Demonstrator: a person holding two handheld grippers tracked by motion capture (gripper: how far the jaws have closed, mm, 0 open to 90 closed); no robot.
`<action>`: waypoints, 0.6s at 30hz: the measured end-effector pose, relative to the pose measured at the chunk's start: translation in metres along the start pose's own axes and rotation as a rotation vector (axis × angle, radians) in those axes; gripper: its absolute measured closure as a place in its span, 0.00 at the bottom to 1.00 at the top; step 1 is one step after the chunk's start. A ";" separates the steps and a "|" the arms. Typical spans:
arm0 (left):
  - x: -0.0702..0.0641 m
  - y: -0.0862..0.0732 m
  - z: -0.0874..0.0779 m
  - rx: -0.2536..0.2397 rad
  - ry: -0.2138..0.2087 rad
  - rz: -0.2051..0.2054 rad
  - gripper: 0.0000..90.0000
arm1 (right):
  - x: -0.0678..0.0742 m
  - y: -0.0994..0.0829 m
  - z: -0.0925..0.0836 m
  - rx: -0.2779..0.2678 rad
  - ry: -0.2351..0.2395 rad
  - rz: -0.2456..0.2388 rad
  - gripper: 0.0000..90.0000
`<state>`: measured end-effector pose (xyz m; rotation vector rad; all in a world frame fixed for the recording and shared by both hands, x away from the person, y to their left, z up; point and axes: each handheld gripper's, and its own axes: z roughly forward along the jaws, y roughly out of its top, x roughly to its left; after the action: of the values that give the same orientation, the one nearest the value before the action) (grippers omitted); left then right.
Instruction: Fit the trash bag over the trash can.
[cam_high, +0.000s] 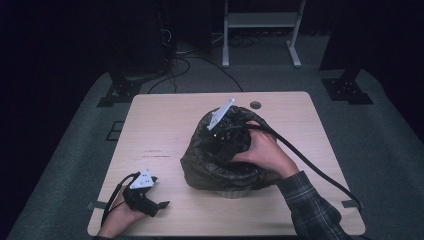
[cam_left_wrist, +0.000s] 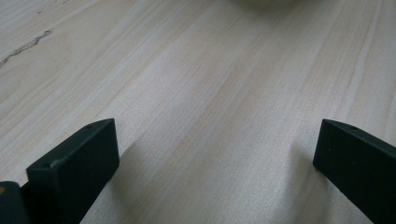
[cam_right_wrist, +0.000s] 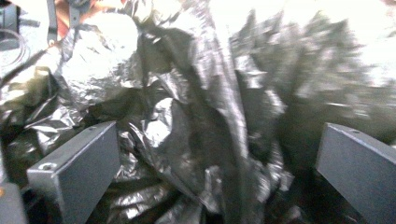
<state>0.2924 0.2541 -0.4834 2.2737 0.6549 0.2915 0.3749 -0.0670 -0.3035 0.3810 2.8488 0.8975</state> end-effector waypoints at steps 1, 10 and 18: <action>0.000 0.000 0.000 0.000 0.000 0.000 0.00 | -0.001 -0.001 -0.005 -0.009 -0.005 0.003 0.00; 0.000 0.000 0.000 0.000 0.000 0.000 0.00 | -0.004 -0.020 -0.053 -0.086 -0.076 0.038 0.00; 0.000 0.000 0.000 0.000 0.000 0.000 0.00 | -0.012 -0.078 -0.097 -0.187 -0.135 0.131 0.00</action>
<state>0.2924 0.2541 -0.4834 2.2734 0.6552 0.2915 0.3515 -0.1846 -0.2688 0.5868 2.6157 1.1060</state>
